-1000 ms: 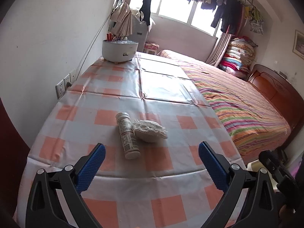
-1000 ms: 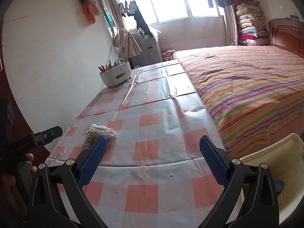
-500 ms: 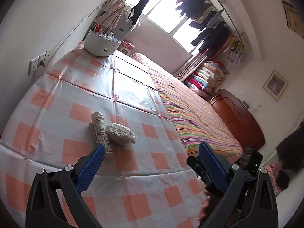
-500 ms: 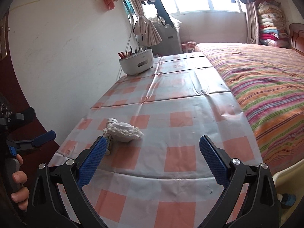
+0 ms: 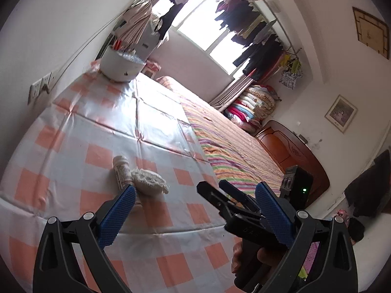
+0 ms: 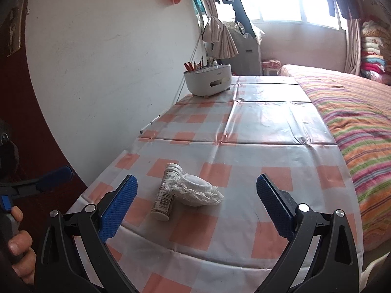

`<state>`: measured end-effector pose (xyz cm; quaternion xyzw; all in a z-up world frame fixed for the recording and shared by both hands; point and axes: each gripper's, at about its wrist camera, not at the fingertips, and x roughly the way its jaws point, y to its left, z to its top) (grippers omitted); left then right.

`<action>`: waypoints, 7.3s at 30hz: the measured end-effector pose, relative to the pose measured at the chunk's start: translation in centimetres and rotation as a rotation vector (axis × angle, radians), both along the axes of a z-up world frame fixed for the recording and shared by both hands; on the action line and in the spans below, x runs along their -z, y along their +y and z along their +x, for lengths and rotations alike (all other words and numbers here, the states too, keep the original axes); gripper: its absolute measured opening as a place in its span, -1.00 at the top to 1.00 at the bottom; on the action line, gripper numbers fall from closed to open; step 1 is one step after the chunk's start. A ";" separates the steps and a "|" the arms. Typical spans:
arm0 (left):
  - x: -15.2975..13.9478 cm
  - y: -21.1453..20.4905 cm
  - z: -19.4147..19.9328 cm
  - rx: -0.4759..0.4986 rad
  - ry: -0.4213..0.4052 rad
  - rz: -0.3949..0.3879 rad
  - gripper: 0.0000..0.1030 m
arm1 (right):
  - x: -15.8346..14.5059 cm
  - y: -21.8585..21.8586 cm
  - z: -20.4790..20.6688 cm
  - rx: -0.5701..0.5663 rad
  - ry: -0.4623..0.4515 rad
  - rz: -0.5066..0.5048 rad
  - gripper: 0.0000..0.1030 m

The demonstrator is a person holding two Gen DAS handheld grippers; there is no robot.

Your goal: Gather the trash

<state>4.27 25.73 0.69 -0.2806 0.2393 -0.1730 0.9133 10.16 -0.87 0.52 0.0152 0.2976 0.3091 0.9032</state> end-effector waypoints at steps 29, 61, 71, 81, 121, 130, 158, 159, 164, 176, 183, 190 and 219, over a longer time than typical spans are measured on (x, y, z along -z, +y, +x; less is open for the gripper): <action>3.1 6.1 1.5 -0.301 0.247 -0.032 -0.85 | 7.4 5.9 6.1 -0.124 0.233 -0.191 0.00; 9.1 -3.5 15.3 -0.355 0.685 0.510 -0.85 | 1.3 -9.1 0.2 0.051 0.214 0.212 -0.02; 10.5 -4.4 16.4 -0.363 0.659 0.606 -0.39 | 1.2 -10.7 -0.5 0.067 0.198 0.220 -0.03; 10.0 -6.8 15.3 -0.279 0.545 0.622 0.44 | 0.7 -13.4 -1.3 0.111 0.171 0.230 -0.03; 5.7 -22.3 5.8 0.146 0.280 0.509 0.45 | 0.6 -27.8 -8.8 0.381 0.032 0.202 -0.03; 5.2 -26.6 3.8 0.245 0.229 0.532 0.45 | 1.9 -32.2 -10.9 0.520 0.021 0.171 -0.03; 5.8 -38.5 1.8 0.464 0.206 0.566 0.45 | 1.1 -38.9 -16.0 0.755 -0.019 0.381 -0.61; 5.9 -38.9 1.9 0.471 0.210 0.567 0.45 | 1.4 -38.9 -15.8 0.754 -0.017 0.389 -0.61; 6.4 -40.5 2.5 0.491 0.224 0.578 0.45 | 1.8 -39.1 -15.8 0.764 -0.013 0.411 -0.61; 6.5 -42.2 3.4 0.437 0.201 0.587 -0.39 | 2.7 -41.2 -16.7 0.846 -0.023 0.438 -0.66; 4.1 -38.0 -0.2 0.270 0.119 0.637 -0.56 | 2.6 -39.2 -18.5 0.923 -0.078 0.310 -0.87; 2.0 -30.5 -5.0 0.023 0.119 0.677 -0.63 | 1.8 -33.4 -21.3 0.871 -0.069 0.188 -0.87; 2.6 -21.2 -13.4 -0.130 0.127 0.646 -0.65 | 1.6 -24.8 -27.4 0.702 -0.049 0.004 -0.87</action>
